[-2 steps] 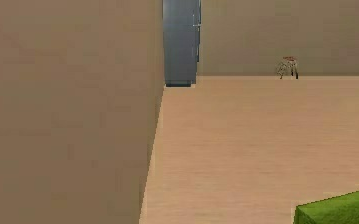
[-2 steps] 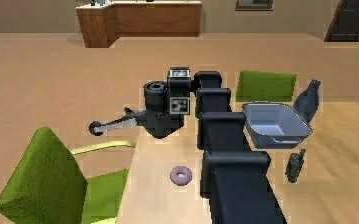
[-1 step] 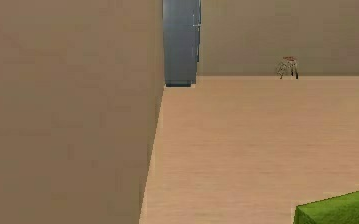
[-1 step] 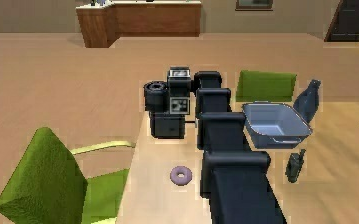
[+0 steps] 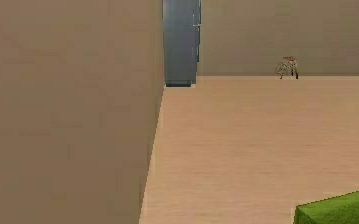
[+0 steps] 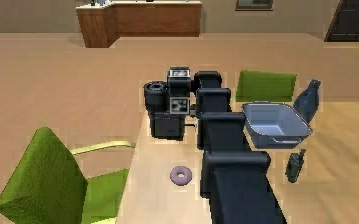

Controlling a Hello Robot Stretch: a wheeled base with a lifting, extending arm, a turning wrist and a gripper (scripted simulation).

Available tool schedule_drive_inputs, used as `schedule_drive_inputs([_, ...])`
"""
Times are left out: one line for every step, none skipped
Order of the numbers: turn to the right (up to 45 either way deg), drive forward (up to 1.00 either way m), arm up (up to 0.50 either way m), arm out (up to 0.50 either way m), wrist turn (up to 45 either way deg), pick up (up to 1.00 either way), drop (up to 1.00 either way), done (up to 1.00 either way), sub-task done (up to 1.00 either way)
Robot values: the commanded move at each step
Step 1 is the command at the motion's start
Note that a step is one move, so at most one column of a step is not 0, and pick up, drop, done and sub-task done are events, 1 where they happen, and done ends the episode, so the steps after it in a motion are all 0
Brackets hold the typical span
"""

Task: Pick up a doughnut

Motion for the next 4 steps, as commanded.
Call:
schedule_drive_inputs([0.0,0.0,-0.3,0.0,0.0,0.0,0.0,0.0,0.0])
schedule_drive_inputs([0.0,0.0,0.0,0.0,0.0,1.0,0.0,0.0,0.0])
schedule_drive_inputs([0.0,0.0,0.1,0.0,0.0,0.0,0.0,0.0,0.0])
schedule_drive_inputs([0.0,0.0,0.0,0.0,0.0,0.0,0.0,1.0,0.0])
